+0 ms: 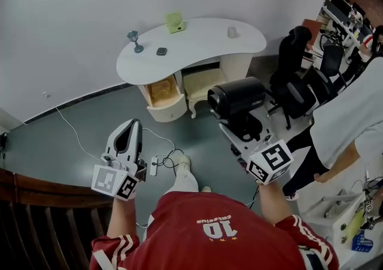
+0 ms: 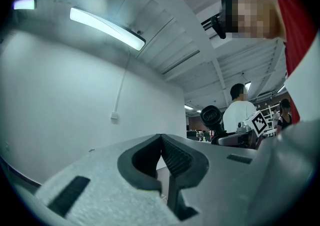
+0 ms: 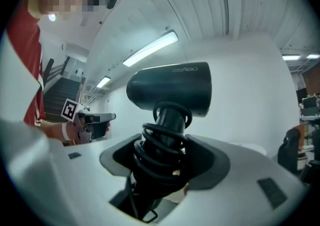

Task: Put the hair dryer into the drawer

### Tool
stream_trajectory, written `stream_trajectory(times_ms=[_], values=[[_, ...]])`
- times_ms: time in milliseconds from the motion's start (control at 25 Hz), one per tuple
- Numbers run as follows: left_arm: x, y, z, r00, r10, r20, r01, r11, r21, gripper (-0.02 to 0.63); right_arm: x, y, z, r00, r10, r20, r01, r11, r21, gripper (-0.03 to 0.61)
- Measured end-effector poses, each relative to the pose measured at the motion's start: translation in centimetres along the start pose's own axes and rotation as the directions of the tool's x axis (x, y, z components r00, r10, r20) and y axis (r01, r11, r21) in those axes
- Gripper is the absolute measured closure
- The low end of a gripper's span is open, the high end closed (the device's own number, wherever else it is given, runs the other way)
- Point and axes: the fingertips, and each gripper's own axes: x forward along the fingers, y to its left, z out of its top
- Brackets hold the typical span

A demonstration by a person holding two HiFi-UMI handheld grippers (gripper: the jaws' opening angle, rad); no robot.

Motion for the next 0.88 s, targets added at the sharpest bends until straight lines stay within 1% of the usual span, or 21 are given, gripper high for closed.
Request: stream_trajectory(times_ms=[120, 320, 400, 480, 560, 760, 880], values=[[0.2, 1.1, -0.8, 1.000, 0.011, -0.015, -0.011, 1.000, -0.001, 0.611, 1.7, 0.1, -1.1, 0.999, 0.037, -0.026, -0.037, 0.999, 0.004, 0.305], [2.0, 4.9, -2.0, 0.998, 0.041, -0.044, -0.042, 0.999, -0.020, 0.611, 6.7, -0.8, -2.4, 0.993, 0.091, -0.076, -0.089, 0.995, 0.033, 0.305], [2.8, 6.5, -2.6, 0.997, 0.052, -0.057, -0.054, 0.998, -0.027, 0.611, 8.8, -1.0, -3.2, 0.988, 0.124, -0.094, -0.121, 0.992, 0.039, 0.305], [3.5, 8.1, -3.5, 0.995, 0.066, -0.074, -0.067, 0.998, -0.018, 0.611, 11.1, -1.3, -4.4, 0.980, 0.159, -0.122, -0.155, 0.987, 0.049, 0.304], [4.2, 9.7, -4.5, 0.993, 0.080, -0.087, -0.081, 0.997, -0.012, 0.611, 13.4, -1.8, -5.7, 0.972, 0.178, -0.155, -0.171, 0.983, 0.060, 0.305], [6.6, 14.2, -6.3, 0.993, 0.086, -0.081, -0.091, 0.994, -0.058, 0.611, 19.4, -2.9, -8.5, 0.955, 0.204, -0.215, -0.202, 0.979, 0.029, 0.305], [8.5, 16.9, -7.3, 0.994, 0.075, -0.079, -0.081, 0.994, -0.074, 0.611, 22.7, -3.1, -10.0, 0.944, 0.226, -0.238, -0.229, 0.973, 0.018, 0.305]])
